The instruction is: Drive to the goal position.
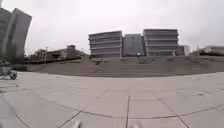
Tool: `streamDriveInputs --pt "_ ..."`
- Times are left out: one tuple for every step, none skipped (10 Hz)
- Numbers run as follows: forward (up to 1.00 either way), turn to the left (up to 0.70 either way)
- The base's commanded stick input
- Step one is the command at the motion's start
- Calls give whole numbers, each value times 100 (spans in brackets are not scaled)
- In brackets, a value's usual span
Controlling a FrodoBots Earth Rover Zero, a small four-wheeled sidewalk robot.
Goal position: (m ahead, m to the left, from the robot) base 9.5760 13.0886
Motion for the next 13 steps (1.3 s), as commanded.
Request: streamDriveInputs --pt "70 30" --pt "70 31" --pt "70 31" --pt "70 5" --pt "70 0" --pt "70 0" --pt "70 0" --pt "70 0" --pt "70 0" --pt "70 0" --pt "70 0" --pt "70 0" --pt "70 0"
